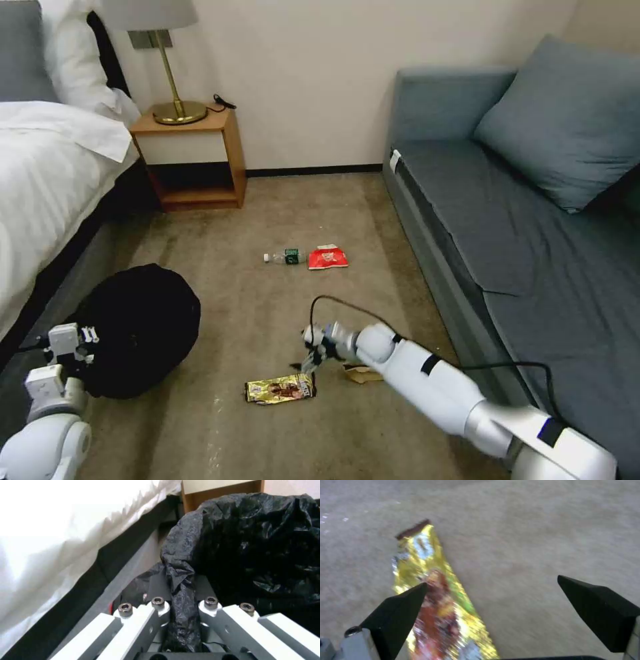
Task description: Pick up the trash bin, then pick up the garbage on the floor and place it into the trash bin.
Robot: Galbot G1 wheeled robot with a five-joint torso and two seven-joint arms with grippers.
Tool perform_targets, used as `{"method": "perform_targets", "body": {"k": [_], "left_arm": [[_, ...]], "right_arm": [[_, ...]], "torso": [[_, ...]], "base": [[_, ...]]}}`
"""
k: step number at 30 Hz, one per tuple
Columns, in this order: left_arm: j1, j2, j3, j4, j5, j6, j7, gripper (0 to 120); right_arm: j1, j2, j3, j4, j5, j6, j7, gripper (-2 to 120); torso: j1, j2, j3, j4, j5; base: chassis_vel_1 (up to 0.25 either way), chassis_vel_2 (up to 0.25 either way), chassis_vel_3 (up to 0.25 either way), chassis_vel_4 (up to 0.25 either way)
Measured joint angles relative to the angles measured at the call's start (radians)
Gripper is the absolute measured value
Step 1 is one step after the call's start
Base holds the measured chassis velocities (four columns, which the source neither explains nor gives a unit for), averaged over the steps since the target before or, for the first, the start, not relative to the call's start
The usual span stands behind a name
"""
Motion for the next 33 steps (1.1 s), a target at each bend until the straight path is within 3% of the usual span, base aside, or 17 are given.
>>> {"method": "perform_targets", "body": {"k": [6, 30, 33], "left_arm": [[0.018, 0.003, -0.001, -0.002, -0.006, -0.011, 0.0, 6], [0.004, -0.013, 0.013, 0.005, -0.003, -0.015, 0.001, 6], [-0.001, -0.013, 0.013, 0.009, -0.003, -0.014, 0.001, 6]], "right_arm": [[-0.016, 0.025, 0.014, -0.04, -0.023, 0.011, 0.003, 100], [-0.055, 0.01, 0.035, -0.094, -0.073, 0.055, -0.022, 100], [-0.052, 0.009, 0.035, -0.101, -0.074, 0.061, -0.032, 96]], "torso": [[0.0, 0.0, 0.0, 0.0, 0.0], [0.0, 0.0, 0.0, -0.0001, 0.0001], [0.0, 0.0, 0.0, -0.0001, 0.0001]], "base": [[0.0, 0.0, 0.0, 0.0], [0.0, 0.0, 0.0, 0.0], [0.0, 0.0, 0.0, 0.0]]}}
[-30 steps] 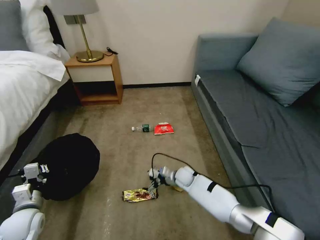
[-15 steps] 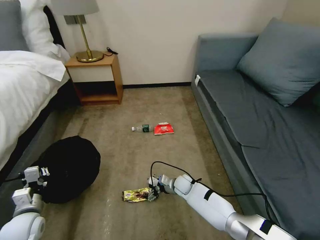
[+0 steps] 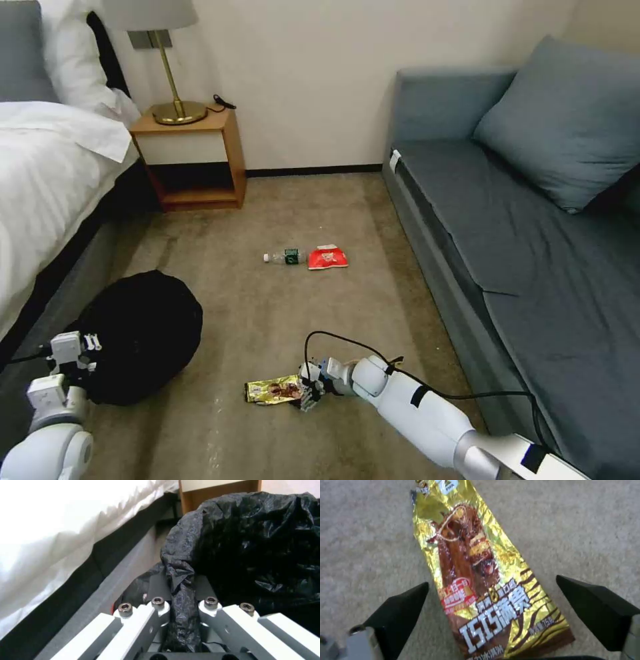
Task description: Pick up the trash bin, then pick up the garbage on the floor and place it into the trash bin.
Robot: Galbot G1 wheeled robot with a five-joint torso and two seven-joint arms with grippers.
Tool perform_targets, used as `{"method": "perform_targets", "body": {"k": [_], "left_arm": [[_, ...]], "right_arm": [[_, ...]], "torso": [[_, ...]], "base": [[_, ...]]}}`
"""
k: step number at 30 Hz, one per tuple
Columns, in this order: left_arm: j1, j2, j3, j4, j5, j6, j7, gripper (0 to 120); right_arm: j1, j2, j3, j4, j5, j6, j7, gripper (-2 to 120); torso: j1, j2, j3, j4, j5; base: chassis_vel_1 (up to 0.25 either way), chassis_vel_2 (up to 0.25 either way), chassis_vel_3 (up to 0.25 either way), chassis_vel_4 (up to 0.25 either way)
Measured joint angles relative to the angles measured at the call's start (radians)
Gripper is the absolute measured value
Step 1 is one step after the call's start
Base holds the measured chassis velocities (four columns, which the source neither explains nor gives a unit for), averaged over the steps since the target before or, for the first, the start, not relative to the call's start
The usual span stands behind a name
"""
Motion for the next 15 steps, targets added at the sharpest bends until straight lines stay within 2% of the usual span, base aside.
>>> {"method": "perform_targets", "body": {"k": [3, 4, 7, 8, 12, 13, 15], "left_arm": [[-0.01, 0.003, 0.0, 0.005, -0.001, 0.002, -0.002, 6], [-0.01, 0.003, 0.0, 0.005, -0.001, 0.002, -0.002, 6], [-0.015, 0.004, 0.001, 0.009, -0.002, 0.003, -0.003, 6], [-0.015, 0.004, 0.001, 0.009, -0.002, 0.003, -0.003, 6], [-0.018, 0.001, 0.002, 0.012, -0.002, 0.003, -0.004, 6], [-0.018, 0.001, 0.002, 0.012, -0.002, 0.003, -0.004, 6], [-0.018, -0.002, 0.002, 0.012, -0.002, 0.003, -0.004, 6]], "right_arm": [[0.003, 0.0, 0.002, -0.013, 0.0, 0.012, -0.016, 81], [0.003, 0.0, 0.002, -0.013, 0.0, 0.012, -0.016, 81], [0.005, 0.001, 0.005, -0.021, 0.0, 0.02, -0.026, 67], [0.005, 0.001, 0.005, -0.021, 0.0, 0.02, -0.026, 67], [0.006, -0.001, 0.007, -0.021, 0.003, 0.024, -0.032, 48], [0.006, -0.001, 0.007, -0.021, 0.003, 0.024, -0.032, 48], [0.005, -0.005, 0.009, -0.017, 0.005, 0.025, -0.035, 39]], "torso": [[0.0, 0.0, 0.0, 0.0, 0.0], [0.0, 0.0, 0.0, 0.0, 0.0], [0.0, 0.0, 0.0, -0.0001, 0.0], [0.0, 0.0, 0.0, -0.0001, 0.0], [0.0, 0.0, 0.0, 0.0, 0.0001], [0.0, 0.0, 0.0, 0.0, 0.0001], [0.0, 0.0, 0.0, 0.0, 0.0]], "base": [[0.0, 0.0, 0.0, 0.0], [0.0, 0.0, 0.0, 0.0], [0.0, 0.0, 0.0, 0.0], [0.0, 0.0, 0.0, 0.0], [0.0, 0.0, 0.0, 0.0], [0.0, 0.0, 0.0, 0.0], [0.0, 0.0, 0.0, 0.0]]}}
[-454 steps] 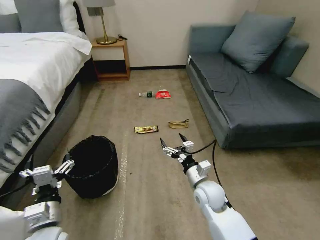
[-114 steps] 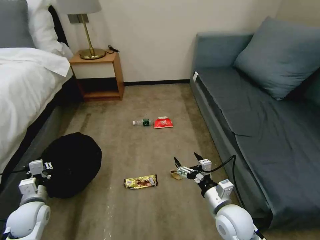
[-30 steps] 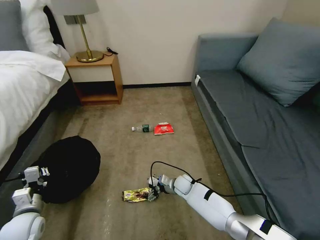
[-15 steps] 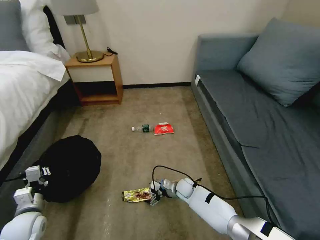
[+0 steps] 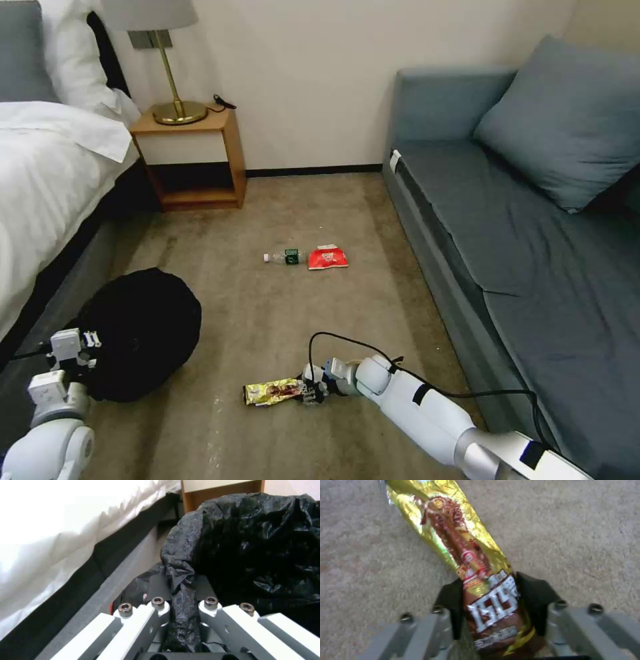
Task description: Pick up the trash bin, then pick up the garbage on the floor and place it into the trash bin.
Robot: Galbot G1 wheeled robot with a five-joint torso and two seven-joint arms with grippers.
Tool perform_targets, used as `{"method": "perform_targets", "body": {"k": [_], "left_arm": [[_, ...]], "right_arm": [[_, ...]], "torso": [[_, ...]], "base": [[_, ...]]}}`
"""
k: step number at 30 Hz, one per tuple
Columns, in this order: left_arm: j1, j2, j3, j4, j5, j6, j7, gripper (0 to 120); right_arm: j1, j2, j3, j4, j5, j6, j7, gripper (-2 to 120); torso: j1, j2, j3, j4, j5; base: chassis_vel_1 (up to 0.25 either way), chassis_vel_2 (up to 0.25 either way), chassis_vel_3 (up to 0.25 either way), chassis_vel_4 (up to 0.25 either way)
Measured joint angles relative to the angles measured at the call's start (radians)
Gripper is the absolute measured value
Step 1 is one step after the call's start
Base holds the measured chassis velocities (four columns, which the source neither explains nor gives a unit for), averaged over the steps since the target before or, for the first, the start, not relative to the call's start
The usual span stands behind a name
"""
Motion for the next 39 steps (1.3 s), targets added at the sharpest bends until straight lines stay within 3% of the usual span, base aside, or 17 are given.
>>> {"method": "perform_targets", "body": {"k": [12, 19, 28, 33, 39], "left_arm": [[0.016, -0.006, -0.003, -0.01, 0.002, -0.002, 0.0, 6], [0.032, -0.006, -0.005, -0.024, 0.002, -0.008, 0.001, 6], [0.042, -0.02, 0.012, -0.046, 0.007, -0.015, 0.005, 5], [0.042, -0.036, 0.026, -0.052, 0.012, -0.017, 0.008, 5], [0.024, -0.068, 0.046, -0.052, 0.014, -0.035, 0.026, 5]], "right_arm": [[-0.029, -0.029, 0.03, 0.079, 0.009, -0.002, -0.005, 0], [-0.055, -0.058, 0.06, 0.158, 0.021, -0.017, -0.005, 0], [-0.111, -0.104, 0.134, 0.381, 0.124, -0.048, 0.023, 0], [-0.093, -0.104, 0.136, 0.499, 0.254, -0.07, 0.076, 0], [-0.02, -0.063, 0.058, 0.607, 0.499, -0.098, 0.165, 0]], "torso": [[0.0, 0.0, 0.0, 0.0, 0.0001], [0.0, 0.0, 0.0, 0.0, 0.0], [0.0, 0.0, 0.0, -0.0001, 0.0001], [0.0, 0.0, 0.0, 0.0, 0.0001], [0.0, 0.0, 0.0, 0.0001, 0.0]], "base": [[0.0, 0.0, 0.0, 0.0], [0.0, 0.0, 0.0, 0.0], [0.0, 0.0, 0.0, 0.0], [0.0, 0.0, 0.0, 0.0], [0.0, 0.0, 0.0, 0.0]]}}
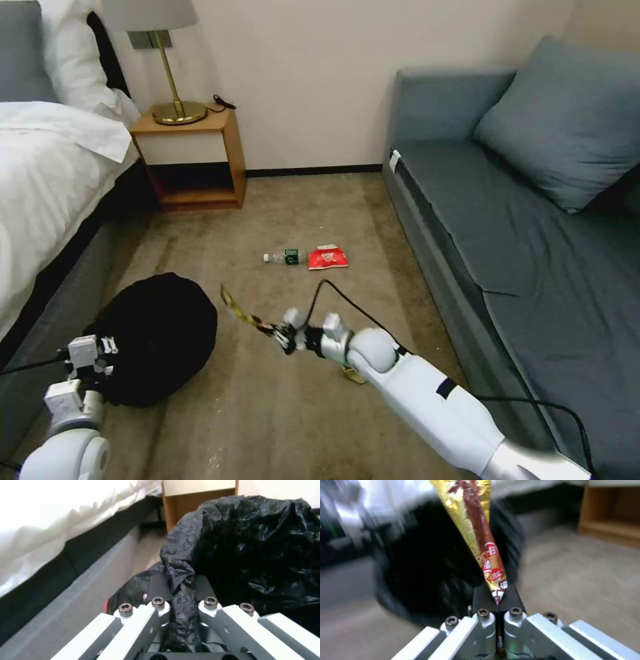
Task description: Pick up the trash bin, then pick up the garbage on the floor and place it into the trash bin.
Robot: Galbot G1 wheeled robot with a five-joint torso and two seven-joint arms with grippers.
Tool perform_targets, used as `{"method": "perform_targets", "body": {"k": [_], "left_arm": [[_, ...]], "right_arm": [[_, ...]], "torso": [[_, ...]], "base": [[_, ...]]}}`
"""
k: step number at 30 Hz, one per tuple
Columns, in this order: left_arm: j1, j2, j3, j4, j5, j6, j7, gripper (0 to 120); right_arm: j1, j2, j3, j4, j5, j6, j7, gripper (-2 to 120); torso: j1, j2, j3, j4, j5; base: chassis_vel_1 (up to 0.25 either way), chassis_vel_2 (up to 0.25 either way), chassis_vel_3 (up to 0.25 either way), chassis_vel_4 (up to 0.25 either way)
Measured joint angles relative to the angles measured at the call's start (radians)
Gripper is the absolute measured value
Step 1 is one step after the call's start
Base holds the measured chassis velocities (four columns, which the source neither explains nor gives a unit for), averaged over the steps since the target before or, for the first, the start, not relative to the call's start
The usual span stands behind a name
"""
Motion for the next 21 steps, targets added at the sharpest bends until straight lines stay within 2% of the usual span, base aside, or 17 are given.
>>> {"method": "perform_targets", "body": {"k": [6, 21], "left_arm": [[-0.021, -0.024, 0.014, 0.005, -0.001, -0.008, 0.015, 5], [-0.025, -0.043, 0.019, -0.002, -0.04, -0.057, 0.069, 5]], "right_arm": [[0.069, 0.081, -0.092, -0.049, 0.126, 0.038, 0.035, 0], [0.11, 0.241, -0.154, -0.248, 0.121, 0.103, 0.06, 0]], "torso": [[0.0, 0.0, 0.0, 0.0, -0.0001], [0.0, 0.0, 0.0, 0.0001, -0.0002]], "base": [[0.0, 0.0, 0.0, 0.0], [0.0, 0.0, 0.0, 0.0]]}}
